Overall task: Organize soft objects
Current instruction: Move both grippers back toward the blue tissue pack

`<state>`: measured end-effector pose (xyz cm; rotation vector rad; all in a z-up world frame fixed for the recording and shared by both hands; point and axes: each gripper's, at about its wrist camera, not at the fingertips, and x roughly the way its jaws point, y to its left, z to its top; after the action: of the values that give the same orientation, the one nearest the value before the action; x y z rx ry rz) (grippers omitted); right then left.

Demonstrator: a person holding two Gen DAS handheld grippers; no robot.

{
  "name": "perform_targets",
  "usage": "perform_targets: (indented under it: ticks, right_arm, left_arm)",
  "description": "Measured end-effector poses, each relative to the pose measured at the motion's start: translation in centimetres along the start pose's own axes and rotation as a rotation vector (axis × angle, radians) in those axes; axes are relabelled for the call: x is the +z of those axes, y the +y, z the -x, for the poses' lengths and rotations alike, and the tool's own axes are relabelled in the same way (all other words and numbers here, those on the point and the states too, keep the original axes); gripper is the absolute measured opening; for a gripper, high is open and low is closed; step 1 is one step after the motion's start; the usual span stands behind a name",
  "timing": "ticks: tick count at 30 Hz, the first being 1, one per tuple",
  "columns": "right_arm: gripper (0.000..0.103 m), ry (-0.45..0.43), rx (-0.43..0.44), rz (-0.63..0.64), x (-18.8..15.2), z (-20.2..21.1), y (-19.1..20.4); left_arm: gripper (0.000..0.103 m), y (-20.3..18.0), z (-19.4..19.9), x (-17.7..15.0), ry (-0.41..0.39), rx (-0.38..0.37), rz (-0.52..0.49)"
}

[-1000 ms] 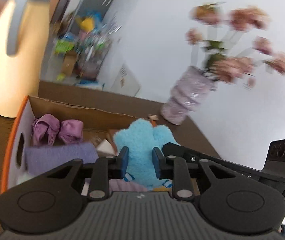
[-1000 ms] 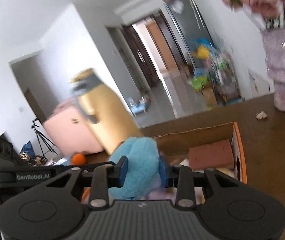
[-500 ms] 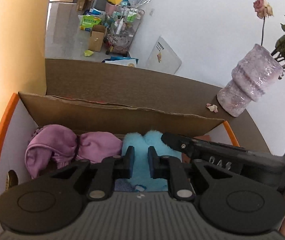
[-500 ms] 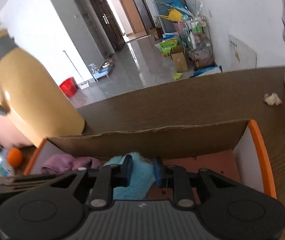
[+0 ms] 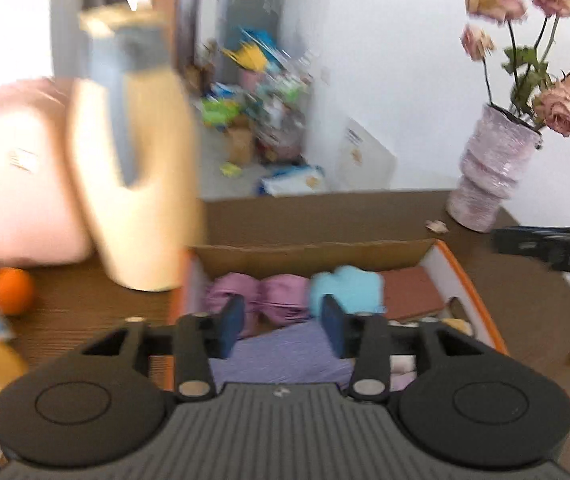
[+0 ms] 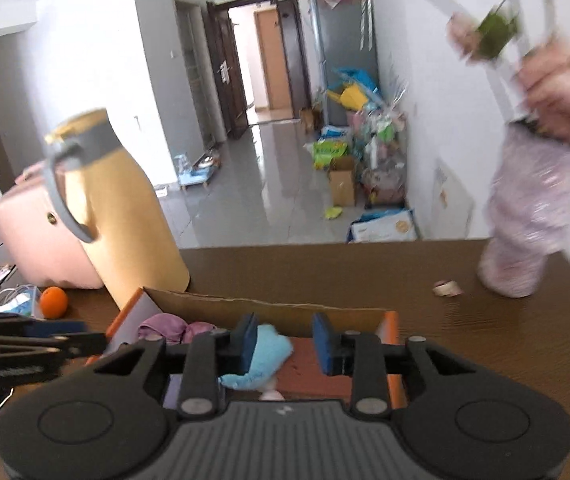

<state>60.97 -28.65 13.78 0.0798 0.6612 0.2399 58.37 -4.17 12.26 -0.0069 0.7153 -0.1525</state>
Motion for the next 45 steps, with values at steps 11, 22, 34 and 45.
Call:
perform_targets:
  ticks: [11,22,34,45]
  right_arm:
    - [0.09,-0.159,-0.089,0.057,-4.5,14.4,1.3]
    - [0.091,-0.242,-0.045,0.044,-13.0,19.6,3.7]
    - [0.091,-0.226,-0.033,0.02,-33.5,22.5,5.7]
    - [0.091,-0.24,-0.007,-0.02,-39.1,25.9,6.8]
  left_arm:
    - [0.102,0.3,14.9,-4.6,-0.284,0.137,-0.041]
    - [0.103,0.3,20.1,-13.1,-0.34,0.126,0.012]
    - [0.103,-0.9,22.8,-32.5,-0.29,0.119,-0.006]
    - [0.103,-1.3,24.6,-36.3,-0.264,0.117,-0.014]
